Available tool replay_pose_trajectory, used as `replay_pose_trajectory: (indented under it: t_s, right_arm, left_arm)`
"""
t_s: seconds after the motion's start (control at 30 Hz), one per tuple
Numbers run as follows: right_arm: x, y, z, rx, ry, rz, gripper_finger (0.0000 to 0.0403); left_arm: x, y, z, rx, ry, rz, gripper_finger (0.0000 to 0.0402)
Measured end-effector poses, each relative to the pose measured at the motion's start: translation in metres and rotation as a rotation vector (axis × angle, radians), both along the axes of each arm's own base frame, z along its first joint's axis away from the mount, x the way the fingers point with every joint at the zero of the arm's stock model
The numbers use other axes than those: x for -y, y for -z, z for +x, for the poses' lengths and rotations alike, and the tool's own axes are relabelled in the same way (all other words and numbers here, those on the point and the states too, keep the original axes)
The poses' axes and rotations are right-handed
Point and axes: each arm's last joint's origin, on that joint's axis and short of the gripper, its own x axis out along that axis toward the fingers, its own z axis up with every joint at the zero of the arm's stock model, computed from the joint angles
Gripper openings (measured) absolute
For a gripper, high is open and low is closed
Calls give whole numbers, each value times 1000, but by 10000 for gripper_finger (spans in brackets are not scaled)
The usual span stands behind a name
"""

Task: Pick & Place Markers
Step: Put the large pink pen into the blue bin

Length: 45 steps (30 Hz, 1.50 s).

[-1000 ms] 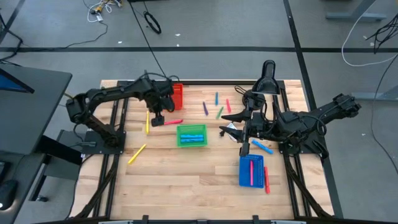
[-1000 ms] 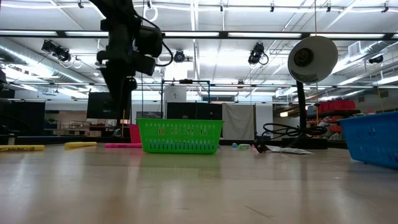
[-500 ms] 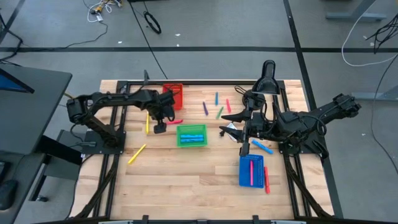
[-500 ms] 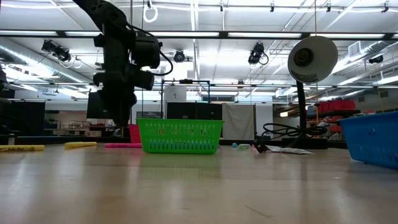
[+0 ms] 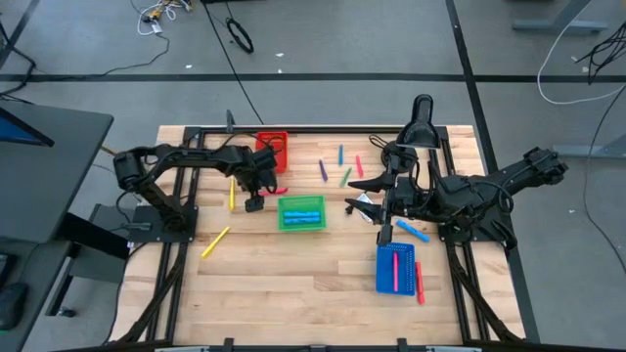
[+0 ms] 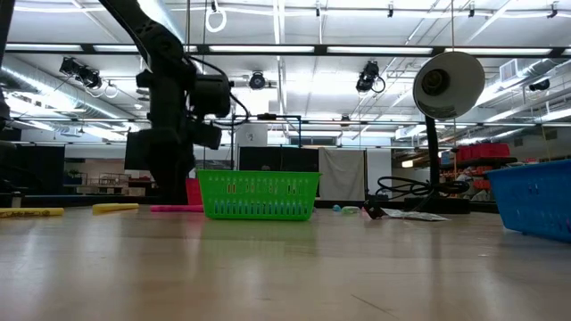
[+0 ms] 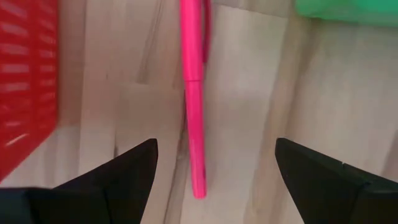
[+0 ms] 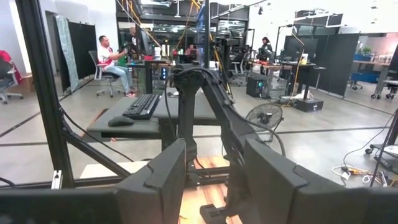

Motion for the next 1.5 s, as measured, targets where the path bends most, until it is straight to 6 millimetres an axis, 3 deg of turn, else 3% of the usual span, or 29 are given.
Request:
replay_pose_trajectory:
  t_s: [0.2, 0.47, 0.6, 0.9, 1.2, 1.5]
  right_arm:
    - [-1, 0, 0, 1, -3, 4, 165]
    - [-1, 0, 0, 2, -3, 4, 165]
    - [-1, 0, 0, 2, -3, 4, 165]
    - [-1, 0, 0, 0, -3, -7, 165]
    - [-1, 0, 0, 0, -2, -9, 165]
    - [-1, 0, 0, 0, -3, -6, 165]
  left_arm:
    - [-2, 15, 4, -38, 1, -8, 332]
    - [-3, 16, 6, -48, -9, 25, 325]
    - [-2, 17, 6, -52, -4, 44, 284]
    - [-3, 17, 7, -39, -3, 43, 139]
    - [-3, 17, 8, -28, -74, 17, 30]
    - [-2, 15, 7, -44, -150, -2, 21]
